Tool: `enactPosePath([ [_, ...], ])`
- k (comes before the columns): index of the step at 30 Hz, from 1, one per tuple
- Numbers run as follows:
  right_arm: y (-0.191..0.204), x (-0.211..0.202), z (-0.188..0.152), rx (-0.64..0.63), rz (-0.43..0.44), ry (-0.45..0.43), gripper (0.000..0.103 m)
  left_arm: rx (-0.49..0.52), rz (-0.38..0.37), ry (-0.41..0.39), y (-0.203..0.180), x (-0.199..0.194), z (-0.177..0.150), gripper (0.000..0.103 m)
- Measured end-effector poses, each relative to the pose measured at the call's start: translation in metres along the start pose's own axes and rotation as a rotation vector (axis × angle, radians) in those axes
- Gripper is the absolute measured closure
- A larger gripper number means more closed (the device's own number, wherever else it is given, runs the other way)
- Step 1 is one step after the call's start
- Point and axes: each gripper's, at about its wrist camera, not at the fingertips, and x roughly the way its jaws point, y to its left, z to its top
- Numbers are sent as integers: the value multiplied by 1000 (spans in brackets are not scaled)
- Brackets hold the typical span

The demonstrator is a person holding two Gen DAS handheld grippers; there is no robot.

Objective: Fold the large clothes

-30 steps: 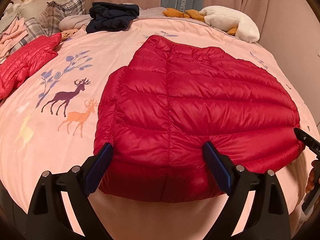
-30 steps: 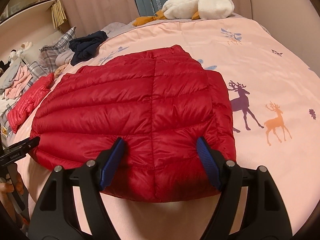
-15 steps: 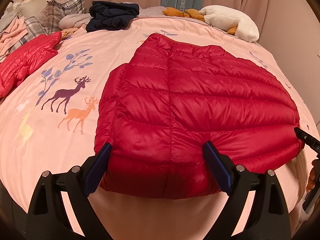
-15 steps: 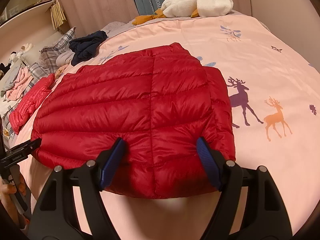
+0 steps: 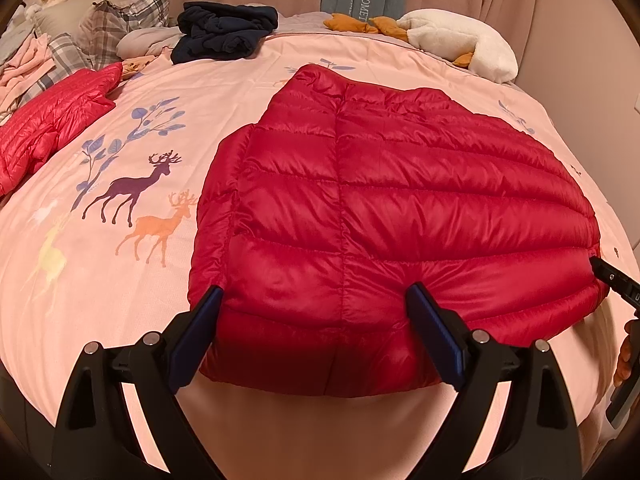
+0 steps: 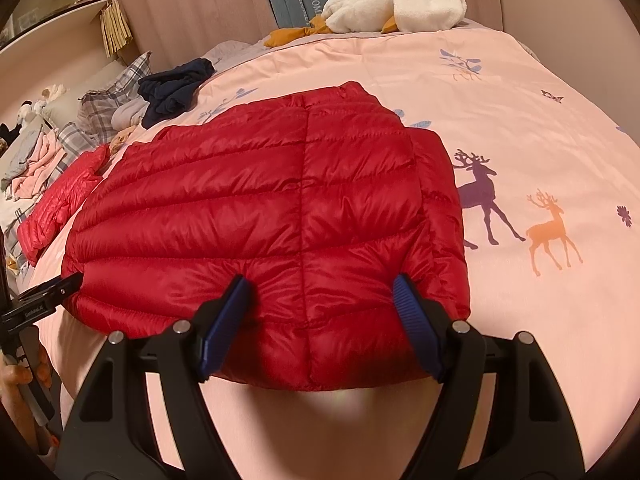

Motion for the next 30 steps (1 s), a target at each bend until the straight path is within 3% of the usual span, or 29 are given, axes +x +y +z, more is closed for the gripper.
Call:
enactPosePath([
  [30, 0, -1, -13, 4, 4, 17, 27, 27, 26, 39, -2, 2, 4, 10],
])
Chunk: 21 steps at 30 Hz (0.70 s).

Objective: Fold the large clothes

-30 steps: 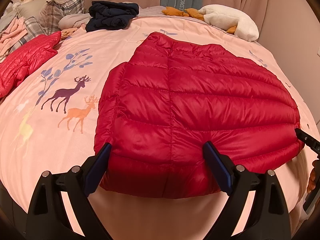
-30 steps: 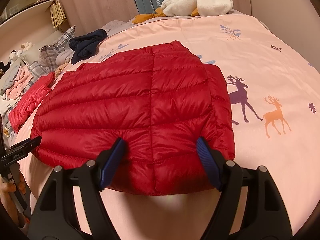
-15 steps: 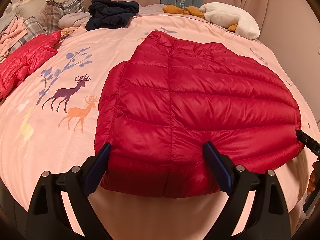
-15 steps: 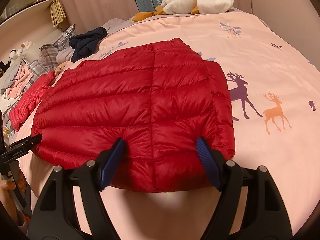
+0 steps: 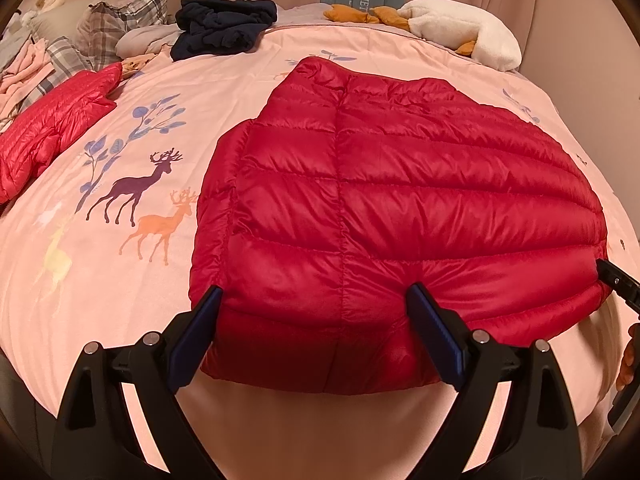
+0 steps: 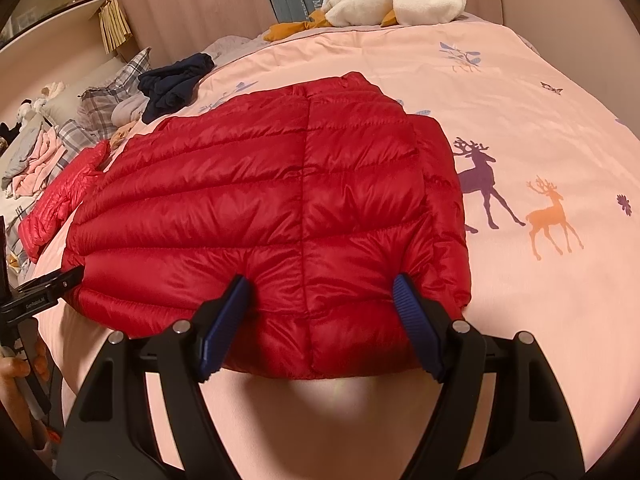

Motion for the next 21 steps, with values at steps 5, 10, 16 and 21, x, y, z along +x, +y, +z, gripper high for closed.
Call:
enactPosePath([
  [5, -1, -1, -1, 5, 0, 8, 27, 8, 12, 2, -2, 0, 0, 9],
  [10, 0, -4, -7, 6, -9, 7, 27, 13, 18, 2, -2, -1, -1, 9],
  [16, 2, -14, -10, 10, -20, -4, 27, 13, 30, -8, -2, -7, -3, 9],
  [21, 11, -42, -9, -19, -70, -108, 27, 35, 35, -61, -8, -26, -5, 9],
])
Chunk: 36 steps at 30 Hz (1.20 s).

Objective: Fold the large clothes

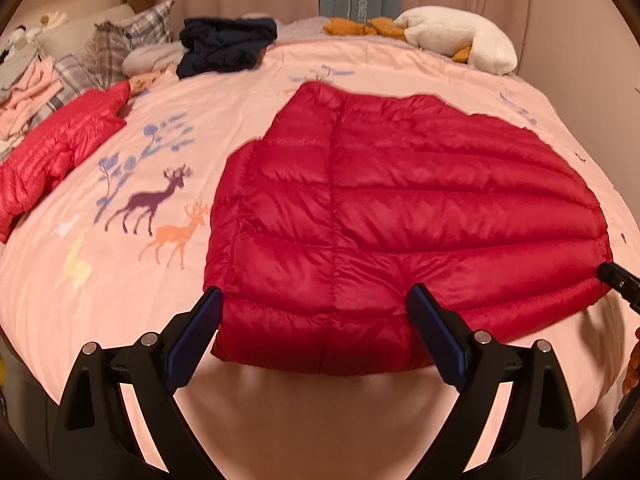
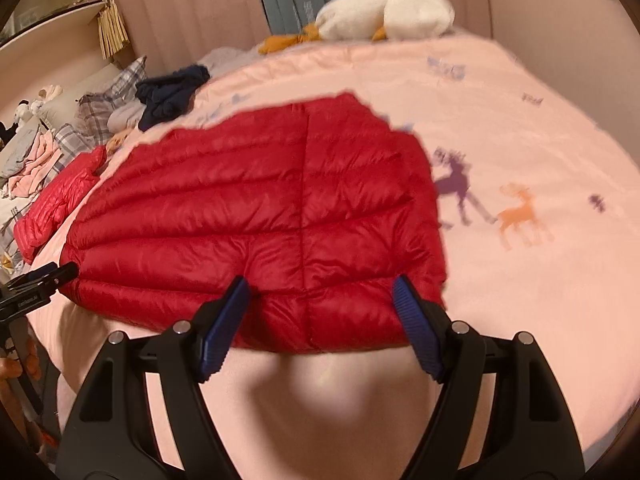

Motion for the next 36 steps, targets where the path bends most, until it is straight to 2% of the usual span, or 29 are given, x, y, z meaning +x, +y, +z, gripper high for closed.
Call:
enactPosePath([
  [4, 14, -11, 10, -53, 7, -82, 27, 15, -27, -51, -10, -15, 7, 9],
  [8, 31, -1, 18, -106, 20, -82, 27, 36, -50, -74, -27, -16, 17, 9],
  [11, 39, 15, 19, -117, 23, -45, 27, 59, -57, -79, -41, -8, 20, 9],
  [14, 43, 34, 13, -120, 16, 23, 27, 87, -60, -49, -53, 5, 19, 9],
  [18, 39, 44, 9, -108, 33, 68, 26, 105, -59, 3, -59, 22, 14, 9],
  [27, 39, 20, 12, -107, 46, 31, 27, 85, -80, 5, -54, 12, 13, 9],
  [32, 39, 33, 0, -127, 27, 86, 26, 90, -81, 13, -54, 13, 6, 9],
  [36, 41, 35, -5, -139, 18, 96, 25, 103, -70, 21, -57, 18, 3, 8],
])
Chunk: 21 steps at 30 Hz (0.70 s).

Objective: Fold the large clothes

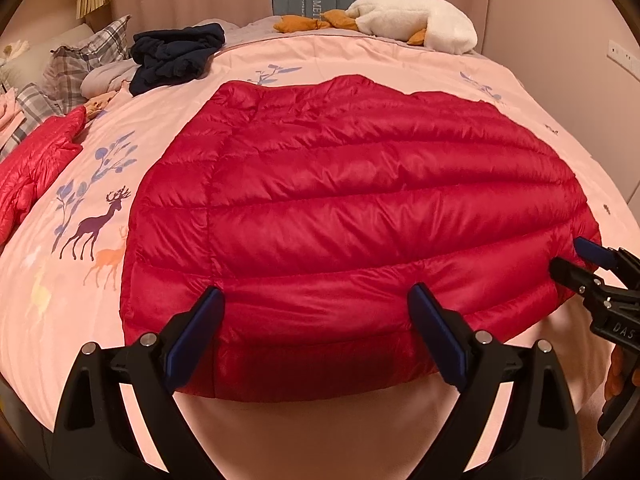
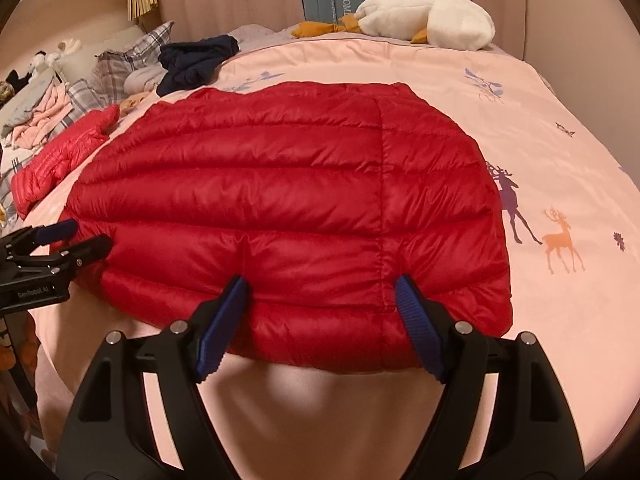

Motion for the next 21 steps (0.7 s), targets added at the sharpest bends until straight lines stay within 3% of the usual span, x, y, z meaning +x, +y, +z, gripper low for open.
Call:
enactPosePath([
  [21, 3, -10, -10, 20, 6, 24, 24, 8, -1, 22, -1, -6, -14, 8],
])
